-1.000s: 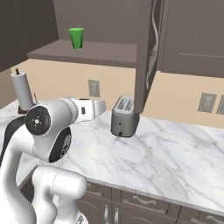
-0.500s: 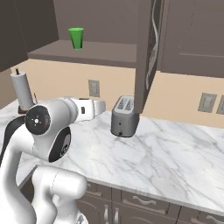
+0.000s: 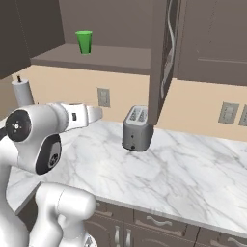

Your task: Open the cabinet directly in front. Then move the liquor and the cup to the dining counter with the candle on it.

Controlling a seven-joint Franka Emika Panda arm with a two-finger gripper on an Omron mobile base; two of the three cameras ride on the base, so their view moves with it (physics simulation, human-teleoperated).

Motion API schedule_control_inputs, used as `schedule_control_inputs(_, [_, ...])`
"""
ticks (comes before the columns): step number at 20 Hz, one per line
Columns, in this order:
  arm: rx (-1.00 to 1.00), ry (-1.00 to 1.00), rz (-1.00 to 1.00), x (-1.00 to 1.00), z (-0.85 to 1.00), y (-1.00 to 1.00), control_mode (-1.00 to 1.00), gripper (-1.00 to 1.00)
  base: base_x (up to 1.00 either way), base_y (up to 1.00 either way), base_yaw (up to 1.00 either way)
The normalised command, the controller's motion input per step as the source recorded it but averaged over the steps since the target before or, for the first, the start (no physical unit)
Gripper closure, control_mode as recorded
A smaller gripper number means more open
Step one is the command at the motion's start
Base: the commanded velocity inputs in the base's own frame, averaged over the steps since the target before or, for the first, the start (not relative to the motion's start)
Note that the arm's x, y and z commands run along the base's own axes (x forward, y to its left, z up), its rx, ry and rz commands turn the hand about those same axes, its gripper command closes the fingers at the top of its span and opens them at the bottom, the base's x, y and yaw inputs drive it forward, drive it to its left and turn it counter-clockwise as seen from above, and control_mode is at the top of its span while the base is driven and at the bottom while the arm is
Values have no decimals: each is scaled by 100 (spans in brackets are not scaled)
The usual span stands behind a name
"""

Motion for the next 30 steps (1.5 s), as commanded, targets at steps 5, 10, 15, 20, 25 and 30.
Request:
schedule_control_inputs(5, [-11,0,-3,0,8,64,-100,-100,0,0,0])
schedule_control_inputs(10, [-4,8,0,2,26,15,-100,-100,0,0,0])
schedule_control_inputs(15, [5,16,4,5,38,-17,-100,-100,0,0,0])
schedule_control_inputs(20, [7,13,4,0,24,-14,-100,-100,0,0,0])
schedule_control_inputs(25, [5,2,0,0,7,0,-100,-100,0,0,0])
schedule_control_inputs(30, [0,1,0,0,12,9,-100,-100,0,0,0])
